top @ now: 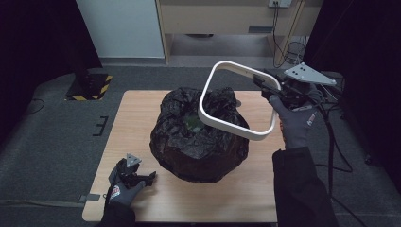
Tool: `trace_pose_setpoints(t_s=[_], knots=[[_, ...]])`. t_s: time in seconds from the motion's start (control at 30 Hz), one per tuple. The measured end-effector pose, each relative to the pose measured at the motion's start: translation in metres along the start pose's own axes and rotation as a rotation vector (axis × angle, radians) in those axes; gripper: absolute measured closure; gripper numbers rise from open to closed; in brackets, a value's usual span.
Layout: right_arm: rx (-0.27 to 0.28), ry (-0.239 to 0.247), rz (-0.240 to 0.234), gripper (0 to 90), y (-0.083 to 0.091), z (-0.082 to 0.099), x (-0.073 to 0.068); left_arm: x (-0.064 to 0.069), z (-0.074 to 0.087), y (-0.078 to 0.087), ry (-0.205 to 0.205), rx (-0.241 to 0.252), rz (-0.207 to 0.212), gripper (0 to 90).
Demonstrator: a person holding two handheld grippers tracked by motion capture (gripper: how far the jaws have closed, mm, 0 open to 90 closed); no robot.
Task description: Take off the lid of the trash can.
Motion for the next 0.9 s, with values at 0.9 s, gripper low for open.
trace_pose_setpoints(t_s=[0.9], knots=[[0.046, -0.057, 0.145, 59.6, 0.056, 0.039, 0.058, 0.0, -0.001, 0.0, 0.011, 0.004, -0.005, 0.0]])
Point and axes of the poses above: each handheld gripper's, and its own axes: y roughly backward along the jaws, z roughly out of its underside, x roughly to its right, the point moved 7 cm from there along -y, roughly forward along the jaws, and after that the axes turned 9 degrees about -x, right-handed, at the moved point
